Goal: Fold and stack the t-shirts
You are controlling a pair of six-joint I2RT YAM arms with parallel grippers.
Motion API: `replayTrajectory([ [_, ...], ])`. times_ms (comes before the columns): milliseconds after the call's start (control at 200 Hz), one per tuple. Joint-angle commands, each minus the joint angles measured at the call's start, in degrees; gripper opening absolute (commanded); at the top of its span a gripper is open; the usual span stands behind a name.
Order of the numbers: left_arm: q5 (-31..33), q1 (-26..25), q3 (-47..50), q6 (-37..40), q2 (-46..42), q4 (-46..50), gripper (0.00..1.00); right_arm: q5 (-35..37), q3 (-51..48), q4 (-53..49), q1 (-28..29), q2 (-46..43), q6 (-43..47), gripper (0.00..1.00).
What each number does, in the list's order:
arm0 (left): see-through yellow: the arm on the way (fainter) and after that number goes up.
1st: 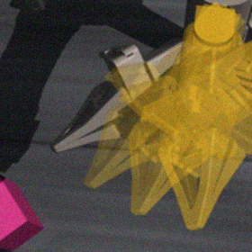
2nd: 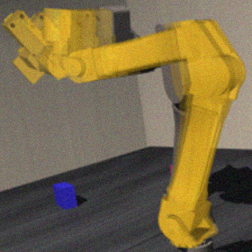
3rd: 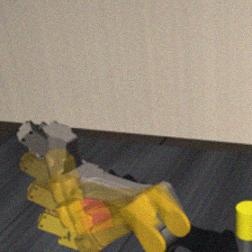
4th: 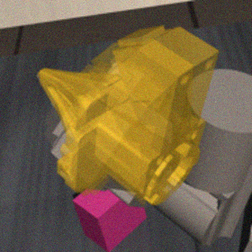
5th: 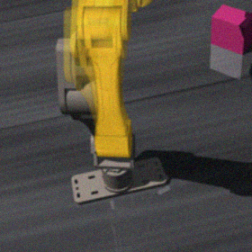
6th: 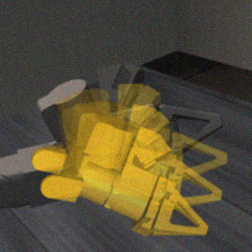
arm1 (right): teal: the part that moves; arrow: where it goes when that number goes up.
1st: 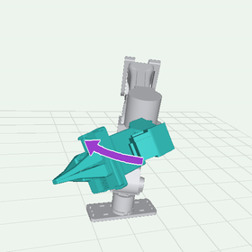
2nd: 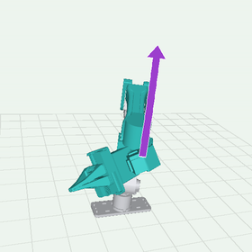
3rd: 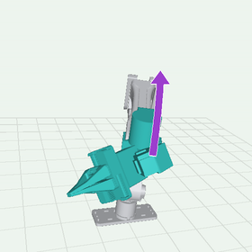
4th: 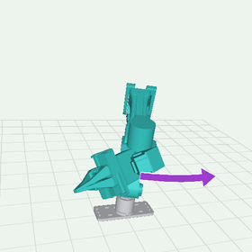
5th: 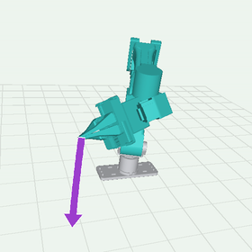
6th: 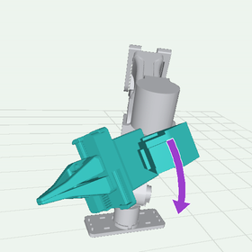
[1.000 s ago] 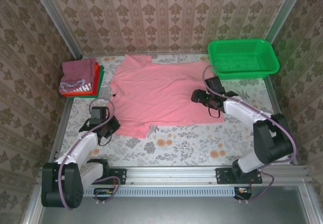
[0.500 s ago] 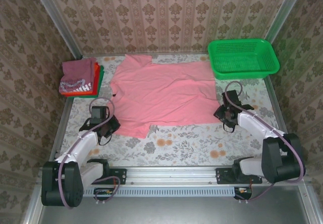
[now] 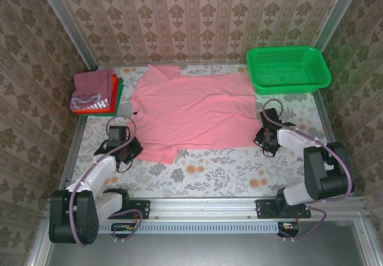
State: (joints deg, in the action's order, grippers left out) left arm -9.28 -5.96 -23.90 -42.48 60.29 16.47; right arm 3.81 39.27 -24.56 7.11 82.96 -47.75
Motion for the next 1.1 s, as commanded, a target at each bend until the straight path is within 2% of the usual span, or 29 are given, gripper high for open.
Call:
replayTrajectory([
  [0,-0.27,-0.11,-2.29,0.90,-0.91,1.98,0.00,-0.49,1.51,-0.88,-0.25,0.57,0.60,0.00],
  [130,0.57,0.06,-3.48,1.76,-3.19,5.48,0.00,0.01,1.09,-3.63,-0.26,-2.80,0.55,0.00],
  [280,1.98,0.07,-3.42,2.49,-6.58,9.95,0.00,1.72,-1.52,-8.49,-0.26,-11.07,-0.38,0.00],
  [510,2.33,-0.03,-7.23,2.86,-13.13,24.87,0.00,1.02,-2.88,-19.43,-0.17,-24.61,-1.96,0.00],
  [640,1.90,-0.03,-11.86,2.73,-14.76,29.68,0.00,0.41,-1.81,-23.84,-0.17,-30.52,-2.17,0.00],
  [795,1.66,0.02,-17.07,5.30,-9.73,27.81,0.00,1.13,1.00,-23.03,-0.17,-28.89,-0.24,0.00],
  [1095,0.31,-0.10,-23.12,7.72,-0.43,22.97,0.00,1.28,11.04,-18.70,-0.17,-17.66,4.77,0.00],
])
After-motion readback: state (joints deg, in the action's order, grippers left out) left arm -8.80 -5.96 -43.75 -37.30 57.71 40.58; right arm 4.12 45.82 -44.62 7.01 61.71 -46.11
